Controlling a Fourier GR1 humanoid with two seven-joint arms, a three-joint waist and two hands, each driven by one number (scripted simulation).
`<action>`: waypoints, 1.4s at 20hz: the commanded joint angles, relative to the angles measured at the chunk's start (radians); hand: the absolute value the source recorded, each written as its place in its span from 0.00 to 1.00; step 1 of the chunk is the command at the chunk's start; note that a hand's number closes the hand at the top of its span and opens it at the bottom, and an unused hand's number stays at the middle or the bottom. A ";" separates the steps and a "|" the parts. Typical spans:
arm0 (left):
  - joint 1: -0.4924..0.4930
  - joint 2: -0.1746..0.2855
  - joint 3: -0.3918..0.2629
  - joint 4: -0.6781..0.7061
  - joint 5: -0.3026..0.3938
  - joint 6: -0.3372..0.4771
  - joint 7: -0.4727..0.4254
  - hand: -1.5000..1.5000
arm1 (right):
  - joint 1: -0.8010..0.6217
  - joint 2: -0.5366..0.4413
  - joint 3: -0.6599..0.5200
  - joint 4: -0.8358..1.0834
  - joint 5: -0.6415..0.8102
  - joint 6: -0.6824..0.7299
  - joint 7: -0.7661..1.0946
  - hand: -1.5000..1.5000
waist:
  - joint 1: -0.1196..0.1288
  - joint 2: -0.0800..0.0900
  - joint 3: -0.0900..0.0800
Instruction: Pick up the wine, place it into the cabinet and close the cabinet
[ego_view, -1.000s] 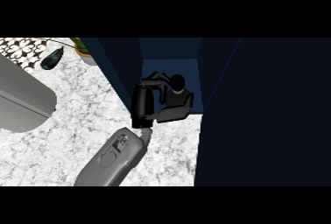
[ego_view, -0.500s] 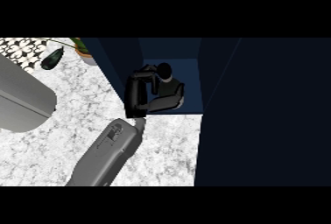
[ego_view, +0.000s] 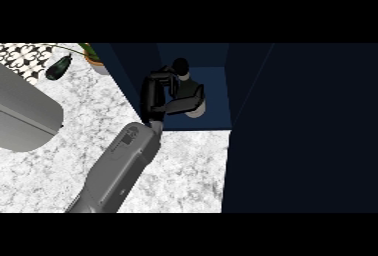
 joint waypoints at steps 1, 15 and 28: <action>-0.063 -0.008 -0.010 0.069 -0.001 0.049 0.008 1.00 | 0.028 -0.015 -0.067 -0.075 -0.147 0.014 0.016 0.00 | -0.004 0.000 0.001; -0.317 -0.008 0.114 0.417 0.036 0.052 -0.175 1.00 | 0.002 0.006 -0.021 -0.069 -0.104 0.004 0.023 0.00 | -0.030 0.009 0.000; -0.373 -0.008 0.303 0.610 0.113 -0.036 -0.295 1.00 | 0.033 0.037 0.057 -0.035 -0.059 0.014 -0.038 0.00 | -0.042 0.018 0.000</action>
